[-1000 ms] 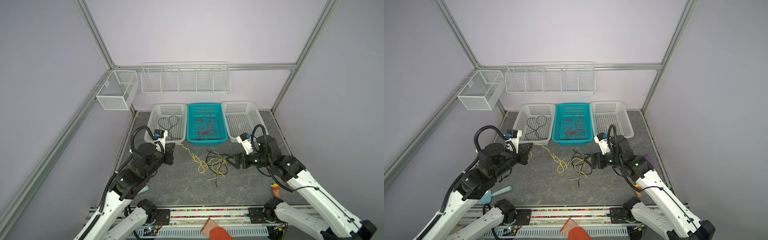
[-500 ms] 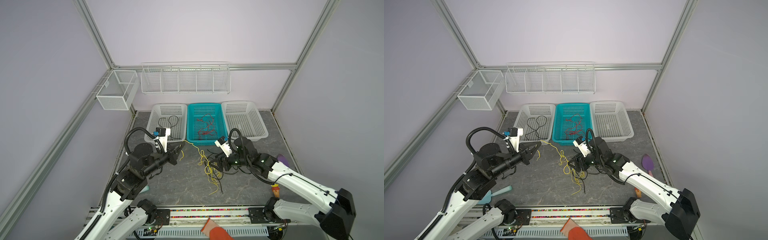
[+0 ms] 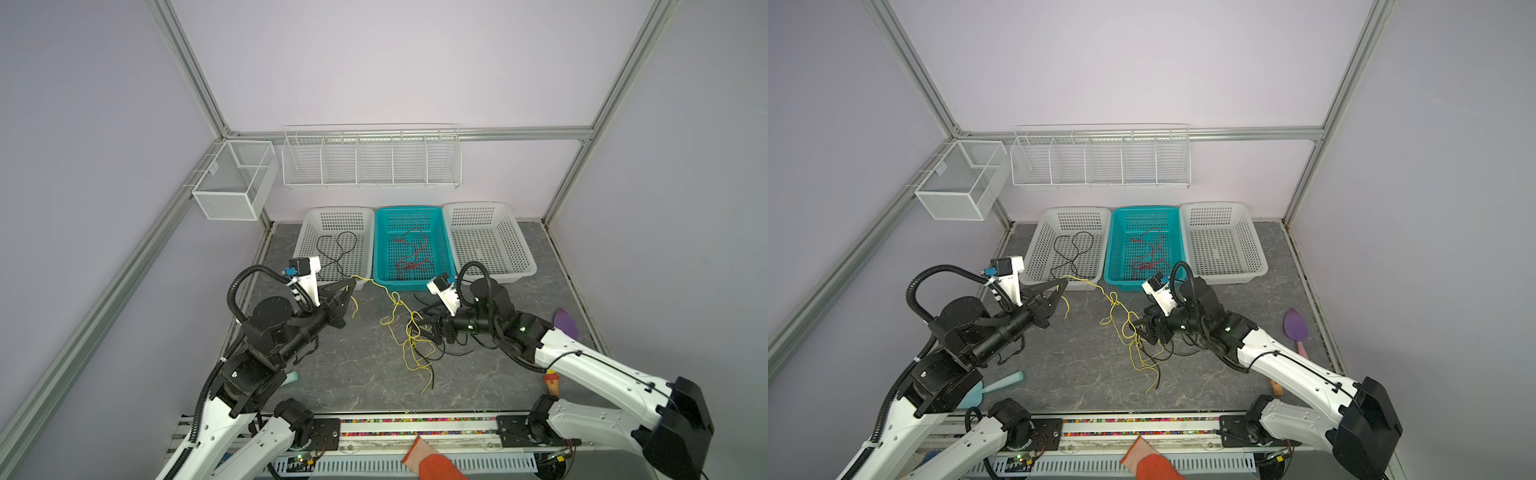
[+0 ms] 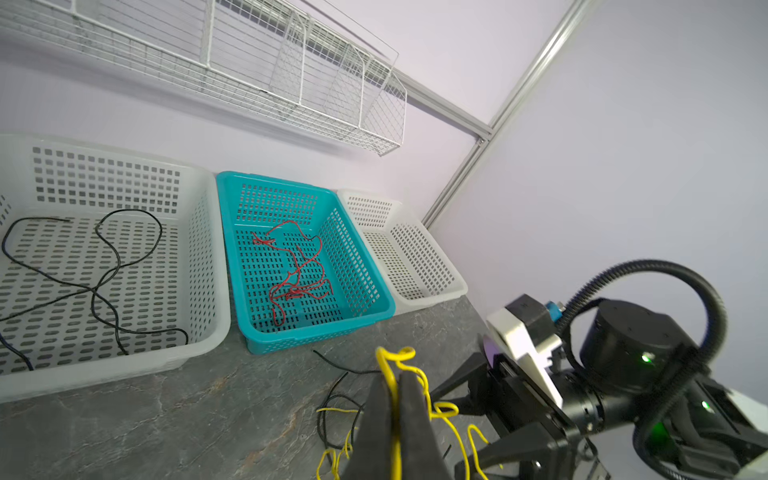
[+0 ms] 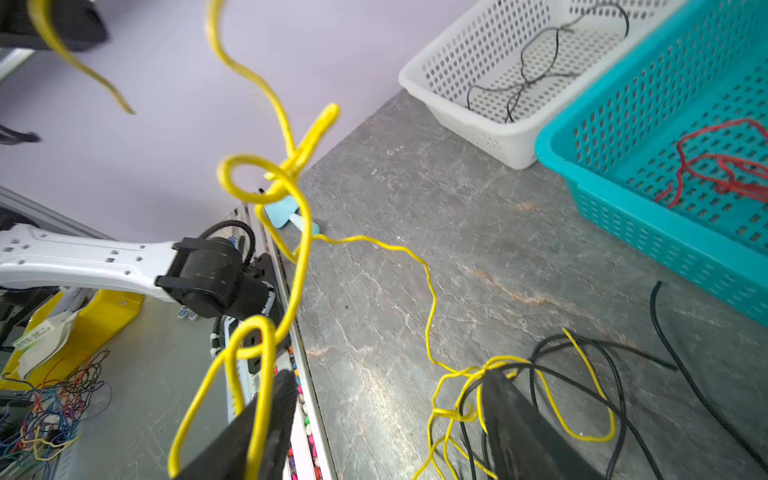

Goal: Untangle the cables

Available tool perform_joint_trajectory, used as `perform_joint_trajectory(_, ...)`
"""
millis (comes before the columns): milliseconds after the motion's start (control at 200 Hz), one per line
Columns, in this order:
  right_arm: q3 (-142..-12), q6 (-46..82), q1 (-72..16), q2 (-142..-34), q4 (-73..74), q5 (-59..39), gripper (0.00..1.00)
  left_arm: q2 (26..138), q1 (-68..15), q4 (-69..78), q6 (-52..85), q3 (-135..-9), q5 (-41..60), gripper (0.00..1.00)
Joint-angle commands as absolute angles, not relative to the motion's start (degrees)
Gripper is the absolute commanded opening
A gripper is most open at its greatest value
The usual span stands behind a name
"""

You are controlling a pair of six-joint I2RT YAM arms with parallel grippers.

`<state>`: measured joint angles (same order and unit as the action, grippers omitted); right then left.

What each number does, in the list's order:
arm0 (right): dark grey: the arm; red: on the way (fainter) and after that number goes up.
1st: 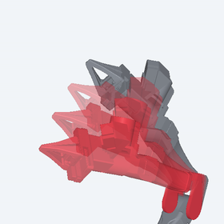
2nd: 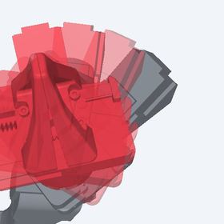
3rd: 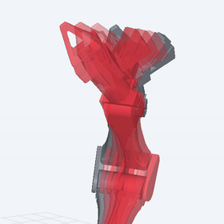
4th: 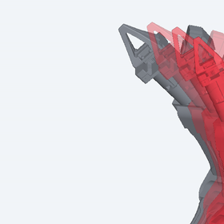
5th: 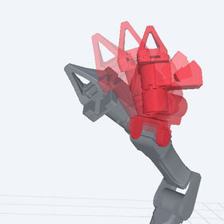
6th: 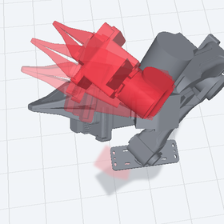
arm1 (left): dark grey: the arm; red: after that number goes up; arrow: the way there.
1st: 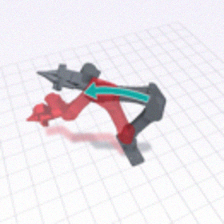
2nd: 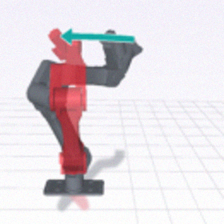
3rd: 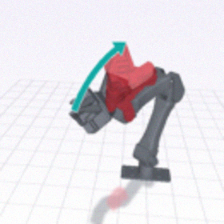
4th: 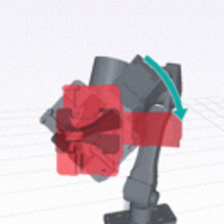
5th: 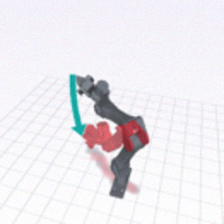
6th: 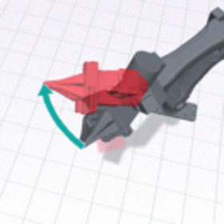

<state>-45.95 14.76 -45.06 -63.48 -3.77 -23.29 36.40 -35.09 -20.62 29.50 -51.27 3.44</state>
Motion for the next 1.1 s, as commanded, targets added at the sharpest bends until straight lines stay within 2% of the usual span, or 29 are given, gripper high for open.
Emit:
perform_joint_trajectory(0, -42.83, 16.78, -45.26, -60.2, 2.48, -27.64, 0.74, 35.89, -34.89, -15.82, 38.32, -48.41, -0.41, 0.0)
perform_joint_trajectory(120, -39.26, 20.82, -45.55, -58.53, 7.55, -28.89, 0.74, 34.48, -34.89, -10.9, 43.33, -45.48, -3.28, 0.0)
perform_joint_trajectory(380, -33.56, 26.28, -45.79, -50.59, 9.72, -16.56, 0.75, 35.06, -34.89, -8.44, 47.47, -45.61, -9.93, 0.0)
perform_joint_trajectory(545, -30.89, 30.1, -46.08, -47.8, 13.7, -14.14, 0.76, 36.42, -34.89, -7.66, 49.51, -45.43, -11.71, 0.0)
perform_joint_trajectory(845, -31.51, 33.73, -52.36, -58.84, 30.04, -7.78, 0.76, 39.12, -35.55, -3.85, 52.29, -45.39, -10.77, 0.0)
perform_joint_trajectory(1095, -37.31, 33.48, -57.04, -68.14, 33.72, 0.8, 0.76, 40.68, -38.81, -3.09, 52.3, -46.36, -13.23, 0.0)
